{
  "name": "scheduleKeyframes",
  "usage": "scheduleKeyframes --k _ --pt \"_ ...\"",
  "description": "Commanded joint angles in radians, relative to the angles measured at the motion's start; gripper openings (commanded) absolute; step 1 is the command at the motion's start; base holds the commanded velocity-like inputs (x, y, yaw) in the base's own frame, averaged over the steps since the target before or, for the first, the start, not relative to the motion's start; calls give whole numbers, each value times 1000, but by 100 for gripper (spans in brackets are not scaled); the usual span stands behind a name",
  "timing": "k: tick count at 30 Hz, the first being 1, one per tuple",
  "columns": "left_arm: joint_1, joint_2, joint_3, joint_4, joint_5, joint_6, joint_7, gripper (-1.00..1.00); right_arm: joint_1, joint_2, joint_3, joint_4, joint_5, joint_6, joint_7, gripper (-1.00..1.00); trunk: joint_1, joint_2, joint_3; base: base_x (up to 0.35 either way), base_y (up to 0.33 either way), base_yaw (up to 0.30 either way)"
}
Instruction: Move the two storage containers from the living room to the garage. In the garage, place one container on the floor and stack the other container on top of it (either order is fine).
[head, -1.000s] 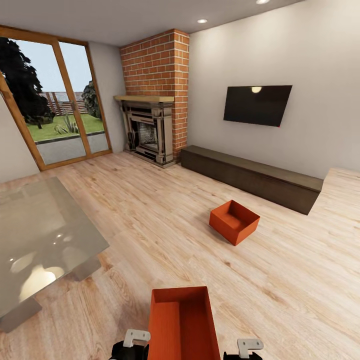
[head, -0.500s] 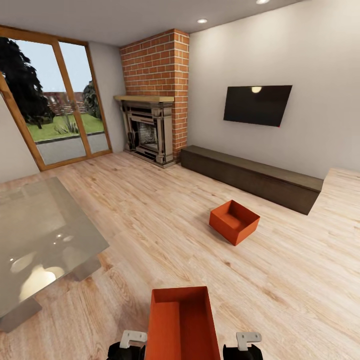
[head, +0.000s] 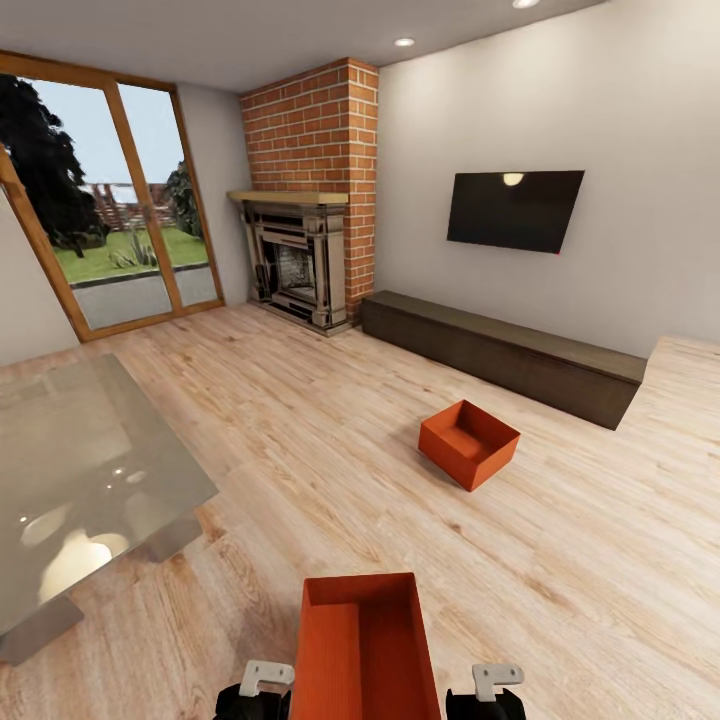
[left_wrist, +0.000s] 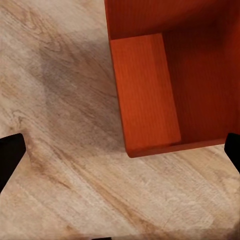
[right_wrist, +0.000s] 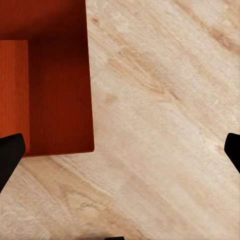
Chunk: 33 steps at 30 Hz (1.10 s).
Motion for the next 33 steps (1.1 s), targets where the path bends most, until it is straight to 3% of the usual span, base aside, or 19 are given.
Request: scheduleKeyframes --k 1,7,13,14,17,33 --pt "-1 0 -9 1 10 -4 6 100 0 0 2 -1 8 6 -6 100 0 -1 -1 0 0 0" --pt "1 4 -7 3 12 -7 7 100 12 -1 8 -14 -5 -8 -2 100 0 -1 -1 68 5 0" --pt "-2 6 -3 10 14 27 12 100 -19 9 9 -10 -17 26 -11 100 0 -1 -1 292 56 0" --pt "-2 6 -2 10 15 30 12 100 -23 9 8 -10 -17 187 -10 100 0 -1 -1 314 68 0" --pt "-4 7 -1 8 18 33 10 100 -30 11 7 -14 -18 235 -10 100 0 -1 -1 254 65 0" --pt "-3 7 -7 -1 29 16 17 100 -35 12 6 -18 -17 224 -14 100 0 -1 -1 36 -49 0"
